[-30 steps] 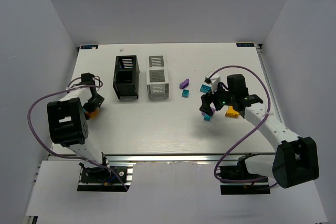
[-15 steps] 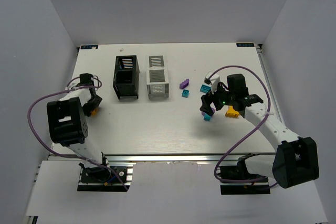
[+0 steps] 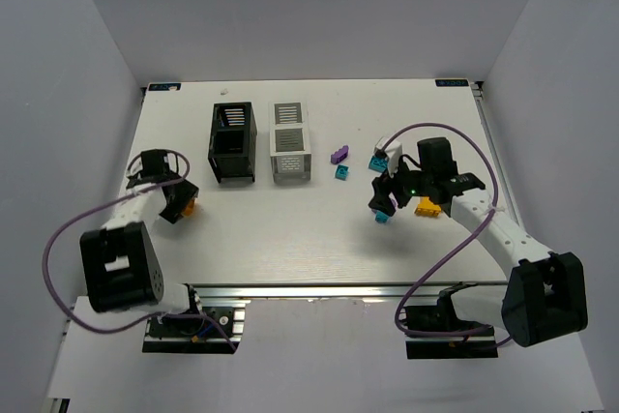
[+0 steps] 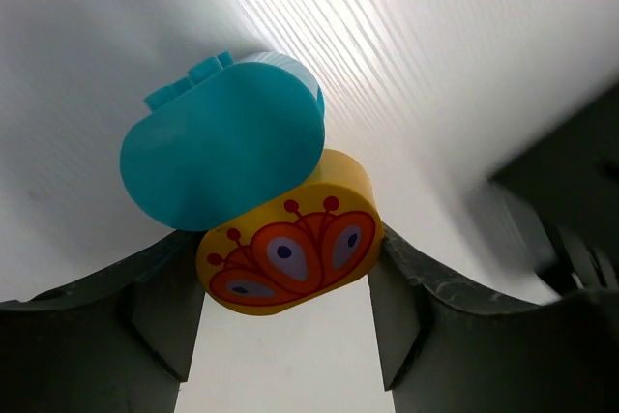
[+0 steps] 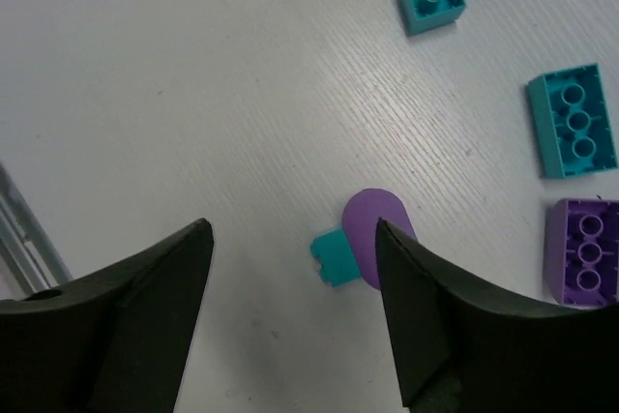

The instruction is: Sort the legos into containers by color

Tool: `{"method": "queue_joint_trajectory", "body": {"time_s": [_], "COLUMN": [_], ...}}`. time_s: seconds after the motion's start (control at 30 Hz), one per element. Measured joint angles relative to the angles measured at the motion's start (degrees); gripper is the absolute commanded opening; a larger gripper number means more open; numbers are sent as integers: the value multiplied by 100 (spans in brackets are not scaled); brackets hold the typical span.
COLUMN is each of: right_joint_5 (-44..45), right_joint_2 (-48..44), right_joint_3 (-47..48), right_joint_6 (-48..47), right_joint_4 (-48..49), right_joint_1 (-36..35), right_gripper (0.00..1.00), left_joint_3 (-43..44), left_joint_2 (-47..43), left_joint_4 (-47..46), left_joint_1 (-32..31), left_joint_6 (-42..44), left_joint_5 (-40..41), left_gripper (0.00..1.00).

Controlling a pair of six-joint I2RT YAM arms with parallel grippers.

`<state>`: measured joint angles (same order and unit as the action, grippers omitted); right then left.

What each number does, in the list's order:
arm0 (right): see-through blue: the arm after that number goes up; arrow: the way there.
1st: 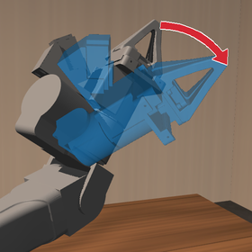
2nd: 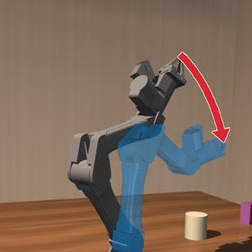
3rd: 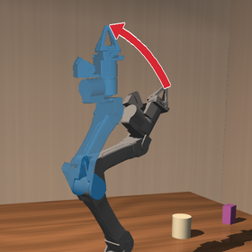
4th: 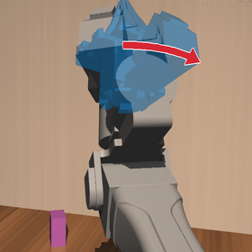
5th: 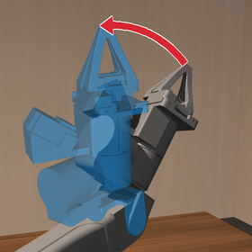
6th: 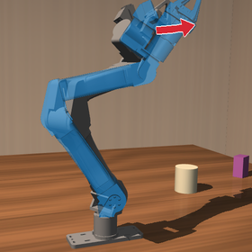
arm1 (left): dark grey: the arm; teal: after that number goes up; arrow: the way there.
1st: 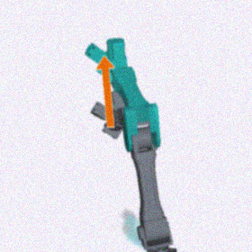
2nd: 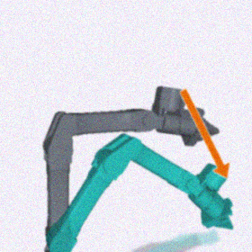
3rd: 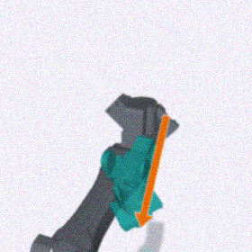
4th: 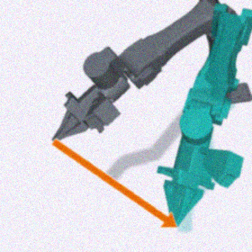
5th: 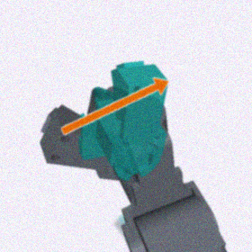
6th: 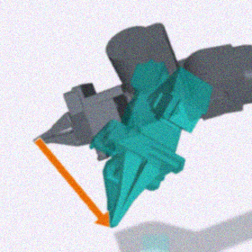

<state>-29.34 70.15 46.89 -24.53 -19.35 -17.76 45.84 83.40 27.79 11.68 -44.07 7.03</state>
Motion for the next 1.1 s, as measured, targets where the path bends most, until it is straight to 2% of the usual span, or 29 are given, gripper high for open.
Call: {"method": "queue_joint_trajectory", "body": {"time_s": [0.07,0.17,0.37,0.5,0.63,0.73,0.87,1.0,1.1], "right_joint_5": [-214,-549,-1519,-2103,-2546,-2682,-2699,-2540,-2223], "right_joint_2": [39,181,321,315,297,332,588,629,745], "right_joint_3": [72,238,391,391,393,481,946,1121,1397], "right_joint_6": [-7,31,-138,-354,-651,-911,-1399,-1989,-1856], "right_joint_4": [-120,-249,-514,-498,-299,-162,-68,157,282], "right_joint_1": [-2,-42,-170,-369,-584,-743,-977,-1180,-1244], "right_gripper": [60,58,74,81,86,86,87,88,83], "left_joint_3": [-243,-557,-990,-1067,-1078,-1198,-1493,-1543,-1464], "left_joint_2": [-533,-1368,-2769,-3101,-3294,-3416,-3453,-3410,-3318], "left_joint_4": [24,85,173,70,-249,-704,-1373,-1808,-1867], "left_joint_1": [-63,-199,-343,-428,-726,-1362,-2562,-3733,-4415], "left_joint_6": [7,-52,-398,-678,-800,-837,-861,-568,-107], "left_joint_5": [-426,-1047,-2398,-3300,-3877,-4085,-4061,-3624,-3121], "left_gripper": [7,5,4,0,0,1,2,2,1]}}
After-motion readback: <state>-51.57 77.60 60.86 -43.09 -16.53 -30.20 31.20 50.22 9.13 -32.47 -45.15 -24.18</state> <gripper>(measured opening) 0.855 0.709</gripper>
